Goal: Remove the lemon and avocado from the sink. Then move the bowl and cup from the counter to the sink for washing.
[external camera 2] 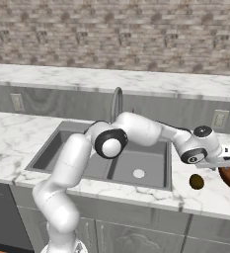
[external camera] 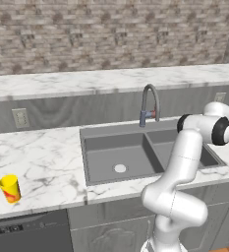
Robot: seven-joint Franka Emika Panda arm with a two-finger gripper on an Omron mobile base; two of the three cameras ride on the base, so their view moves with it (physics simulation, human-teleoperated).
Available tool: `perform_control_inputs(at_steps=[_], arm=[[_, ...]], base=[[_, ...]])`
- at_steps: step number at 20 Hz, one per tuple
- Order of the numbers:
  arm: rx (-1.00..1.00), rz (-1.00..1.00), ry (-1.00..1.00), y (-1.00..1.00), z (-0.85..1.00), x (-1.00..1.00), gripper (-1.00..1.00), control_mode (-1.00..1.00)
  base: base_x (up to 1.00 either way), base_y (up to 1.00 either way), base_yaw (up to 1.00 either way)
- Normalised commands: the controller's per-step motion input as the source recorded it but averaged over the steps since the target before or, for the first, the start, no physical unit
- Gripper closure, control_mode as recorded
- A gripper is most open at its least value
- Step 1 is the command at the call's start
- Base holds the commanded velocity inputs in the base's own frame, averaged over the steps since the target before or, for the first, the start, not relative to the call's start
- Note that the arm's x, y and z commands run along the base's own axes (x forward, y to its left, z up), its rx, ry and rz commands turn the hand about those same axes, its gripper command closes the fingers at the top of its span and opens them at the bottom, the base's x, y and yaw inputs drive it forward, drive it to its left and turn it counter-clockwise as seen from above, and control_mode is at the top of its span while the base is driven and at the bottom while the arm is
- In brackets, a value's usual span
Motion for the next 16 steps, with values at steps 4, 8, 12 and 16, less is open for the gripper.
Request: perform_control_inputs(at_steps=[4,8,12,16], arm=[[0.0,0.0,0.01,-0.13,-0.06,0.0,1.0,-1.0],[0.0,0.0,0.0,-0.06,-0.01,0.0,1.0,-1.0],[0.02,0.0,0.0,0.0,0.01,-0.01,1.0,-1.0],[0.03,0.03,-0.02,0.05,0.11,-0.04,1.0,-1.0]], base=[[0.0,0.0,0.0],[0.0,0.0,0.0],[0.0,0.0,0.0],[0.0,0.0,0.0]])
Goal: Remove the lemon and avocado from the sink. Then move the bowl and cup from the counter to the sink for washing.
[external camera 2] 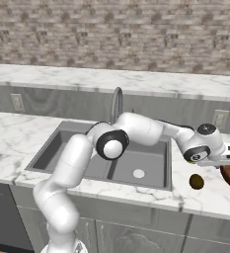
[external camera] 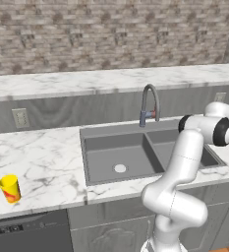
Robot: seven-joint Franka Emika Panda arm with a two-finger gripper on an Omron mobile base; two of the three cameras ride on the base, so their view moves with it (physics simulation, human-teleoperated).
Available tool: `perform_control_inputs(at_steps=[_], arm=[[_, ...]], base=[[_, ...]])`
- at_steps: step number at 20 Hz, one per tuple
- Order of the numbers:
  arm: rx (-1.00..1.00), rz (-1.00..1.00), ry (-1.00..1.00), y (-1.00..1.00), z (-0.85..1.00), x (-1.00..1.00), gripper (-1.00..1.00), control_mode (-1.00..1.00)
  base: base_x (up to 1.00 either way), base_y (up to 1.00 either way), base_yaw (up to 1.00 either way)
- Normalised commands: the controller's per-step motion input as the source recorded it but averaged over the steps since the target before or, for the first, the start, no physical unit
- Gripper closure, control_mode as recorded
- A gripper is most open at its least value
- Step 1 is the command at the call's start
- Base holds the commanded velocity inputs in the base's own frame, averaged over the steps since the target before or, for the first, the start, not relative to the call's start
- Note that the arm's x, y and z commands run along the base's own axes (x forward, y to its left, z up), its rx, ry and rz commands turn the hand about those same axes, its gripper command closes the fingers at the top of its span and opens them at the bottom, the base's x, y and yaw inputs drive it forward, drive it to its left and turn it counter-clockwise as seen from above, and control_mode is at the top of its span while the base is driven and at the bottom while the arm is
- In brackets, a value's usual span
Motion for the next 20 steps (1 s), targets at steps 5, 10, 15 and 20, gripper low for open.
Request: perform_control_inputs(at_steps=[5,10,15,20], arm=[[0.0,0.03,-0.04,0.12,0.2,-0.03,1.0,-1.0],[-0.02,0.02,-0.07,0.06,0.28,-0.01,1.0,-1.0],[-0.02,0.03,-0.06,0.08,0.3,-0.09,1.0,-1.0],[0.0,0.05,-0.06,0.15,0.3,-0.14,1.0,-1.0]], base=[[0.0,0.0,0.0],[0.0,0.0,0.0],[0.0,0.0,0.0],[0.0,0.0,0.0]])
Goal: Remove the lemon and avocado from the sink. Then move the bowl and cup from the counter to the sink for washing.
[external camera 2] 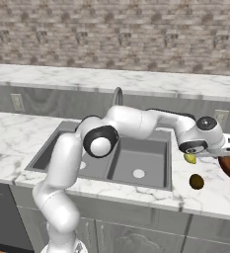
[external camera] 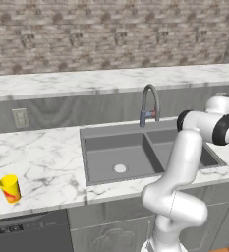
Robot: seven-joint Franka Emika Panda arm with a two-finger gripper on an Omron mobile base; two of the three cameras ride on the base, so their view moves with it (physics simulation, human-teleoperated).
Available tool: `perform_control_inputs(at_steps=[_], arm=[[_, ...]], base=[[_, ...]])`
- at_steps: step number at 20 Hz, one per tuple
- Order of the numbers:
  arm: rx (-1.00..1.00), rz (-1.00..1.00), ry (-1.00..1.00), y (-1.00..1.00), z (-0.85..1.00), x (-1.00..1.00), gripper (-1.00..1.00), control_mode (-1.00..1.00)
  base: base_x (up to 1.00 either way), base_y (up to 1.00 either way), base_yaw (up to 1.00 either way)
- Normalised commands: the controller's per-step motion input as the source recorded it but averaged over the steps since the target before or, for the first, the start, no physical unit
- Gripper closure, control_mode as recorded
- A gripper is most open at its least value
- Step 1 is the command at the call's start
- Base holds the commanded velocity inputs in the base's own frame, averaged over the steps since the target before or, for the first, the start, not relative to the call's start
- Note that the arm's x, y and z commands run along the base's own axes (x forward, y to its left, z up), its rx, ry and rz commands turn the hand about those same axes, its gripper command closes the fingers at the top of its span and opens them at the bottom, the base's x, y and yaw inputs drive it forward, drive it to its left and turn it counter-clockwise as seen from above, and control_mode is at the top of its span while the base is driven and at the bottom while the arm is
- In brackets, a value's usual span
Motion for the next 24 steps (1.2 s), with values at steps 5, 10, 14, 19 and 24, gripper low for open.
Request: perform_control_inputs(at_steps=[5,10,14,19,24], arm=[[0.0,0.05,-0.03,0.2,0.31,-0.08,1.0,-1.0],[-0.04,0.07,-0.05,0.11,0.37,-0.01,1.0,-1.0],[-0.06,0.09,-0.01,0.13,0.37,-0.04,1.0,-1.0],[-0.06,0.12,0.0,0.15,0.33,-0.09,1.0,-1.0],[-0.05,0.15,0.08,0.2,0.27,-0.08,1.0,-1.0]], base=[[0.0,0.0,0.0],[0.0,0.0,0.0],[0.0,0.0,0.0],[0.0,0.0,0.0],[0.0,0.0,0.0]])
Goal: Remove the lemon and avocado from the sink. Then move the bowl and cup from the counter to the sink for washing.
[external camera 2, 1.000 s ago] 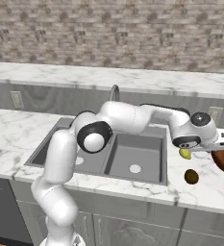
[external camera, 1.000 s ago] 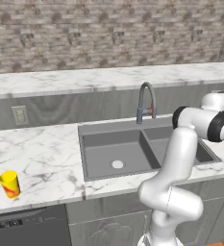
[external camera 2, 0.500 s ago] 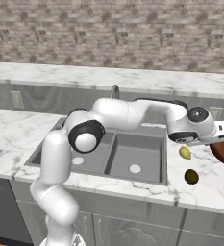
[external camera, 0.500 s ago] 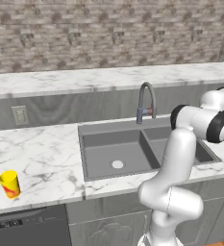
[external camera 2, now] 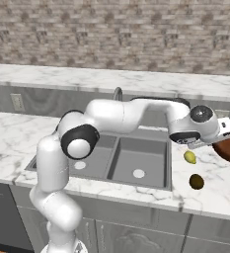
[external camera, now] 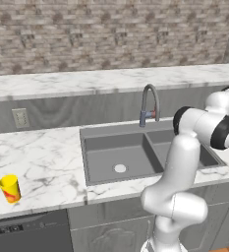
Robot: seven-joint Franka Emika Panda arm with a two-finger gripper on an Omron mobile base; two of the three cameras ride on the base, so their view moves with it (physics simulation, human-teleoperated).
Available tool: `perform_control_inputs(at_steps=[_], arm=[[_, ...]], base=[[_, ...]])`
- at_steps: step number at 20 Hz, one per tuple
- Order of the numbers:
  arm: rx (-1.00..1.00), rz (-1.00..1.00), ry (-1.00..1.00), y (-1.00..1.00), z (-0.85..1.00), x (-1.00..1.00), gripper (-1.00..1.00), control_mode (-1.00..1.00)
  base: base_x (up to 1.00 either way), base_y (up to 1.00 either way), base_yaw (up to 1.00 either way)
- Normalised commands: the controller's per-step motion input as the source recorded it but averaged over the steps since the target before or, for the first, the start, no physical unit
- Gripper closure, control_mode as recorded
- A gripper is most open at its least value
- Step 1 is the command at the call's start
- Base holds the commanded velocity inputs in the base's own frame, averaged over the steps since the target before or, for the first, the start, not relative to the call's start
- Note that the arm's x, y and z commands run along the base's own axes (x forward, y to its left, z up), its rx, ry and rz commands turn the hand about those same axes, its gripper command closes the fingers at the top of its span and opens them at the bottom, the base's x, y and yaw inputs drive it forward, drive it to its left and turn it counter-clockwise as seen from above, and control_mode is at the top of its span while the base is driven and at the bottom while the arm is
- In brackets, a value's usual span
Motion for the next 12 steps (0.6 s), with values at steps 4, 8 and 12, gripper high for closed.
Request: perform_control_inputs(at_steps=[4,8,12], arm=[[-0.04,0.16,0.17,0.24,0.26,-0.05,1.0,-1.0],[-0.04,0.16,0.19,0.22,0.26,-0.02,1.0,-1.0],[-0.04,0.14,0.13,0.16,0.33,-0.01,1.0,-1.0]], base=[[0.0,0.0,0.0],[0.0,0.0,0.0],[0.0,0.0,0.0]])
